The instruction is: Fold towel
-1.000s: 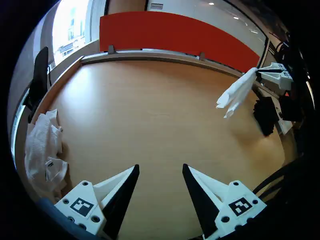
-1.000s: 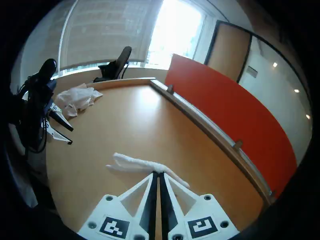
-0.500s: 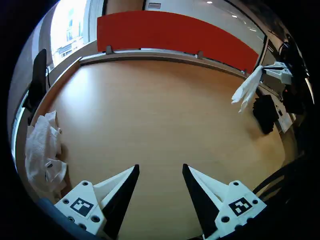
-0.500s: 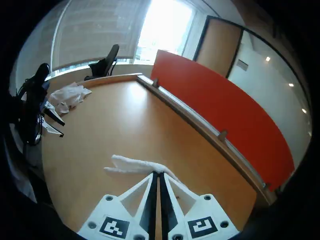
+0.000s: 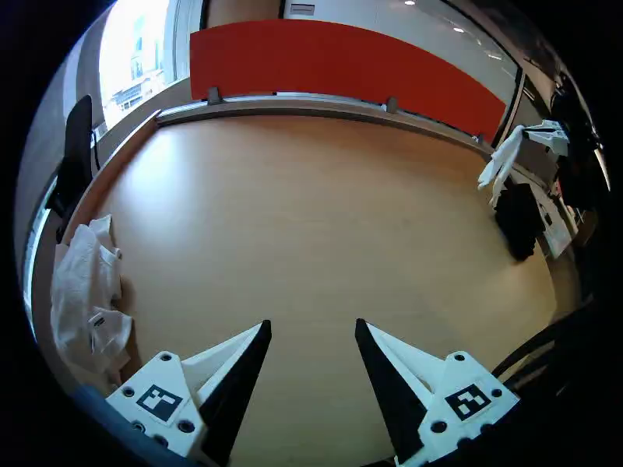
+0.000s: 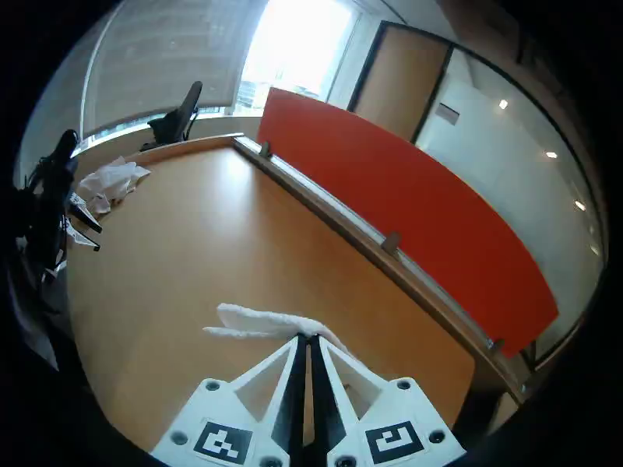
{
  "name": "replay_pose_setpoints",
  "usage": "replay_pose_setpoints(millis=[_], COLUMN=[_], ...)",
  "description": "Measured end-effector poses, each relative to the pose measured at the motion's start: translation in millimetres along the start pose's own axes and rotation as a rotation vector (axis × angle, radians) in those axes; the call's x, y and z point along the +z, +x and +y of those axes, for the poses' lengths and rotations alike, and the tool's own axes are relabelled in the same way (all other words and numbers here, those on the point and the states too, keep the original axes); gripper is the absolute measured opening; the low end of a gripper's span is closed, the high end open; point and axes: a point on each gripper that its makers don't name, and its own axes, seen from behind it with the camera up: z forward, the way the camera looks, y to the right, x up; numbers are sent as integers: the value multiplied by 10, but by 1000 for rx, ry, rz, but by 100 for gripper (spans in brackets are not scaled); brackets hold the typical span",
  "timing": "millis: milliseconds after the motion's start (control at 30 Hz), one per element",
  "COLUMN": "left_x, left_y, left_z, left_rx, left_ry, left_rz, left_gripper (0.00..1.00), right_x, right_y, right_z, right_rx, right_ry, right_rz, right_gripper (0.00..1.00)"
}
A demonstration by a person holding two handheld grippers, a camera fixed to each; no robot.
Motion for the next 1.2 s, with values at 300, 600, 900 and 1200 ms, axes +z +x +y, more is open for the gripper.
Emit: replay_pose_setpoints(millis=[300, 600, 900, 1200], left_x=[15, 23, 38, 54], left_y=[14, 33, 73, 112], left_z=[54, 92, 140, 213], left_rx=[3, 8, 14, 24], left_ry=[3, 9, 12, 12], left_rz=[-5, -9, -11, -11], left_gripper=[79, 79, 79, 79], right_x=[-138, -261, -344, -378], right_y=[-172, -339, -463, -559], right_z=[455, 889, 1198, 1395], right_rx=[5, 22, 41, 51], right_ry=[-45, -94, -132, -151], right_rz=[-32, -60, -76, -90], right_gripper=[4, 4, 4, 4])
